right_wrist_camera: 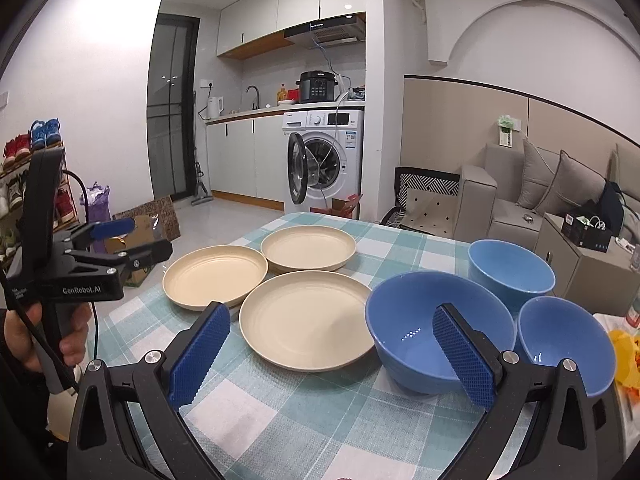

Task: Organize plates and bowls
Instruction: 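Move both tools forward and down toward the rim of a cream plate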

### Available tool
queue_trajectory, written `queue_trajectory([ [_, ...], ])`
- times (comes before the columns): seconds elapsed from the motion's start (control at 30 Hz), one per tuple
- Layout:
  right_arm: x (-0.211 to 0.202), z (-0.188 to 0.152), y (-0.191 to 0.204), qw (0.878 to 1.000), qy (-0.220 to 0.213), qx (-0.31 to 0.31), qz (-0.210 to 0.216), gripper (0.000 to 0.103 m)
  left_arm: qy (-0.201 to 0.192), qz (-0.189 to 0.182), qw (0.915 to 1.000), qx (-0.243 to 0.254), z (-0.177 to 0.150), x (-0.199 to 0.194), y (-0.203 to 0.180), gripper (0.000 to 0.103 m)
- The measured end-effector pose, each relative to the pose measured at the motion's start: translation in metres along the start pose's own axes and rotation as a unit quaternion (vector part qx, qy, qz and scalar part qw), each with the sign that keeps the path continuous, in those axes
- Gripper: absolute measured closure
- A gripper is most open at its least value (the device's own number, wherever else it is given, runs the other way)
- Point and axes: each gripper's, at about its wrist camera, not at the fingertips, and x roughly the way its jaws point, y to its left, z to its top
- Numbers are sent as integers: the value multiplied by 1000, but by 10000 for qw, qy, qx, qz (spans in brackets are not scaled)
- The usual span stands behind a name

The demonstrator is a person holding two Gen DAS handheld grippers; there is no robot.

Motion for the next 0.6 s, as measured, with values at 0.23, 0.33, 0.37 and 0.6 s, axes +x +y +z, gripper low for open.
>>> queue_trajectory([
  [0.23,18,19,0,10000,66,-26,12,0,106,124,9999,-37,10,13,15,0],
  [0.33,25,29,1,9999,70,-84,48,0,170,103,9997,-139,14,20,24,0],
  [0.37,28,33,2,9999,94,-126,70,0,187,129,9996,-140,16,23,27,0],
  [0.6,46,61,8,9980,284,-315,473,0,174,285,9993,-160,31,38,38,0],
])
